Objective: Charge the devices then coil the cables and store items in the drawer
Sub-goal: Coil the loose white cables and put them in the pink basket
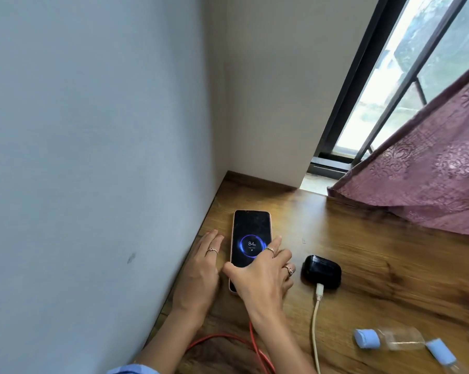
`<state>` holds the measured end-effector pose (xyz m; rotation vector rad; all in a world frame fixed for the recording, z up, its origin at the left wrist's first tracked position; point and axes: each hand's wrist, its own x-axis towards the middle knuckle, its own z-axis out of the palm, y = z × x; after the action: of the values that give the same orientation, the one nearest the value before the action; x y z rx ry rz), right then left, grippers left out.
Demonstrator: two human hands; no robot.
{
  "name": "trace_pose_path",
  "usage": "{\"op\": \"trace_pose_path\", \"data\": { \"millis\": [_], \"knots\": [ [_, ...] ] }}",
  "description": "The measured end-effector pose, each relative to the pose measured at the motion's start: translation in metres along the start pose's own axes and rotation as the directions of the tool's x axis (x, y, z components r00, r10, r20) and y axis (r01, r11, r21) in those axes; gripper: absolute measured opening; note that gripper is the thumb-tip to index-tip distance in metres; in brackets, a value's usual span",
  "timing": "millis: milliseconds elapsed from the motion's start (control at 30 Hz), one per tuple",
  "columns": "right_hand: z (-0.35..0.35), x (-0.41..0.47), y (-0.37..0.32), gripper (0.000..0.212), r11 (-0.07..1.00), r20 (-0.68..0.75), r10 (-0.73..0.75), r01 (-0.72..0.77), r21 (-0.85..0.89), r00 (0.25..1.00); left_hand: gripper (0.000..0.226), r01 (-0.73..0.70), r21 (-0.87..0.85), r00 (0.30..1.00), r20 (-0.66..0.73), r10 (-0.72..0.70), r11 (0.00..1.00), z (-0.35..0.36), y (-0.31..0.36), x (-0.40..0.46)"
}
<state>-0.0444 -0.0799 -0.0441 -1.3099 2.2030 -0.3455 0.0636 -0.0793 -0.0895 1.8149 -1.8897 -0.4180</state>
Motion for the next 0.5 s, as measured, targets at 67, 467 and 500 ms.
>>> {"op": "trace_pose_path", "data": {
  "millis": [67,467,500],
  "knots": [
    [0.000,0.001,0.002,0.111,1.000,0.001,0.009,-0.009,0.020,1.000,0.056,0.010,-0.016,1.000,-0.005,-0.010,1.000,0.000,0.001,0.004],
    [-0.030,-0.031,0.005,0.106,0.924,-0.267,-0.169,0.247,0.292,0.949,0.056,0.002,-0.046,1.000,0.007,-0.002,0.999,0.002,-0.001,0.006],
    [-0.032,-0.035,0.004,0.107,0.914,-0.300,-0.186,0.276,0.296,0.936,0.056,-0.001,-0.037,1.000,0.006,0.001,0.999,0.003,-0.001,0.006]
  ]
}}
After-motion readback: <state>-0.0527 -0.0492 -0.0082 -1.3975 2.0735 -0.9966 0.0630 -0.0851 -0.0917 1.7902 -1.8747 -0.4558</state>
